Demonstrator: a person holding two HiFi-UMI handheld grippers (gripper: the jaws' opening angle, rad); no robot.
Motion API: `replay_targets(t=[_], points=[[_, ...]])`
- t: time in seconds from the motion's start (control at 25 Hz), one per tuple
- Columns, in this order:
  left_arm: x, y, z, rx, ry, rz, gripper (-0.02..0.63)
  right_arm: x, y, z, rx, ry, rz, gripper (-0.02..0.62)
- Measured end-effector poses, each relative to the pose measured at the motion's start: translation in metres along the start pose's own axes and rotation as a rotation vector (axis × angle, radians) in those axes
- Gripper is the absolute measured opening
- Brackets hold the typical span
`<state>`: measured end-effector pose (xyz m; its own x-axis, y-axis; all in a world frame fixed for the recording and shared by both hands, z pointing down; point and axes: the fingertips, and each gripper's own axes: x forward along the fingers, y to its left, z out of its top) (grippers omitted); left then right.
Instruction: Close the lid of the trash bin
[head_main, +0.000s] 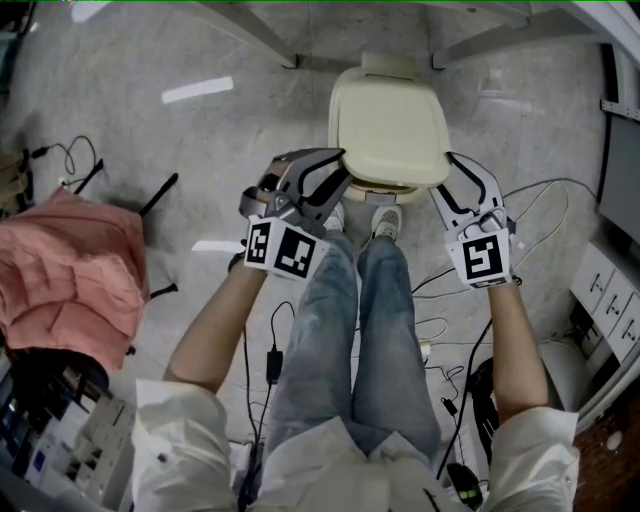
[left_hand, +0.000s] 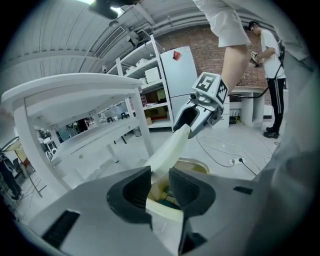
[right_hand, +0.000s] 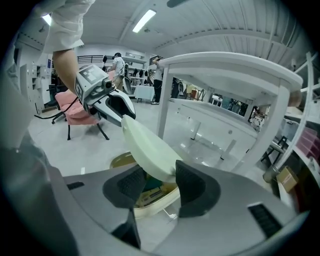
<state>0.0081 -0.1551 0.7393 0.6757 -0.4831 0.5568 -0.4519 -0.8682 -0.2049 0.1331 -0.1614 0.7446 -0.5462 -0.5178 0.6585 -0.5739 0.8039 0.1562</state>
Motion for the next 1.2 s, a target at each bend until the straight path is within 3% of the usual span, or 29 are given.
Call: replay_targets(t=[0.84, 1.2], points=[[-0.001, -0.018, -0.012, -0.010, 0.007, -0.174, 0.155, 0.001, 0.018, -0.013, -0.020, 0.031, 0.099, 0.245], [0.000, -0.028, -0.021, -0.006, 0.027, -0.234, 0.169, 0.001, 0.031, -0.017, 0.057, 0.035, 0.193, 0.297]])
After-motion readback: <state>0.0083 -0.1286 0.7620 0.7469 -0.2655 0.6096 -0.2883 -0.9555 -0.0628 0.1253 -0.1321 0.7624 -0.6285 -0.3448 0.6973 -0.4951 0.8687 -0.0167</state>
